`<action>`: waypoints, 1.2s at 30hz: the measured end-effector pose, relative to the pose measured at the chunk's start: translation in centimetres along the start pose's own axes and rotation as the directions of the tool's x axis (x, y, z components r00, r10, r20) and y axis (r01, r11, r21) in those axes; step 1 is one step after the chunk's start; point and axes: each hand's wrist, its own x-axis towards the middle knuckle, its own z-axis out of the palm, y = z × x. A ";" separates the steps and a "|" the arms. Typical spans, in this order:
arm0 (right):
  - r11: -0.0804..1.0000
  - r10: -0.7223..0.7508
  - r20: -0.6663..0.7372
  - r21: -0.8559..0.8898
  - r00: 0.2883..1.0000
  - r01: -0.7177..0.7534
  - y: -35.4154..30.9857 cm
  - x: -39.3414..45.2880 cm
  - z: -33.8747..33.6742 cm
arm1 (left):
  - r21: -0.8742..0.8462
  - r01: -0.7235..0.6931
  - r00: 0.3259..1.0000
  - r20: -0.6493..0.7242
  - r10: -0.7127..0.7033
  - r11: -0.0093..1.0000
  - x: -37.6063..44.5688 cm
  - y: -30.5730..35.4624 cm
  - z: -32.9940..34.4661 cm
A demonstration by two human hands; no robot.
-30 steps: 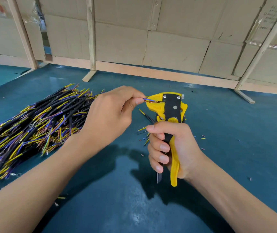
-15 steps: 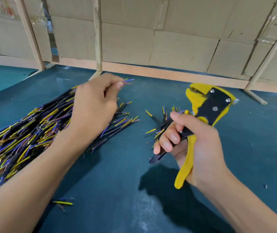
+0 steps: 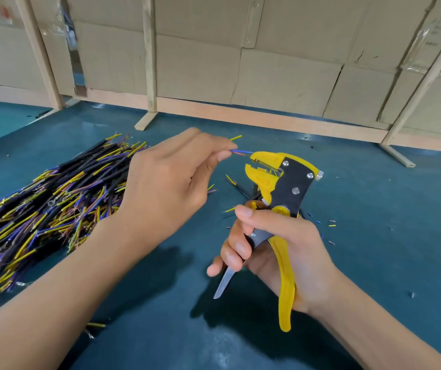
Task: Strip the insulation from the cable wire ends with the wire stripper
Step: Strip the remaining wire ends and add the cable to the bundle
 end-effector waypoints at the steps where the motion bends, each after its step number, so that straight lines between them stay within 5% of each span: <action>1: 1.000 -0.006 0.004 0.003 1.000 0.006 0.0 0.0 0.0 | 0.009 -0.007 1.000 -0.005 0.008 1.000 0.0 0.1 0.0; 14: 0.999 -0.042 0.077 0.027 0.996 0.040 0.0 0.0 -0.7 | 0.118 -0.128 0.992 0.025 0.126 0.985 -0.2 0.3 -0.1; 24: 1.000 -0.028 0.146 -0.004 0.989 0.029 -0.1 -0.2 -0.7 | 0.164 -0.089 0.996 -0.002 0.091 0.982 -0.2 0.6 -0.1; 36: 1.000 0.013 0.094 -0.010 0.996 -0.012 -0.5 -0.2 -0.4 | 0.144 -0.109 0.994 -0.004 0.110 0.984 -0.5 1.1 0.4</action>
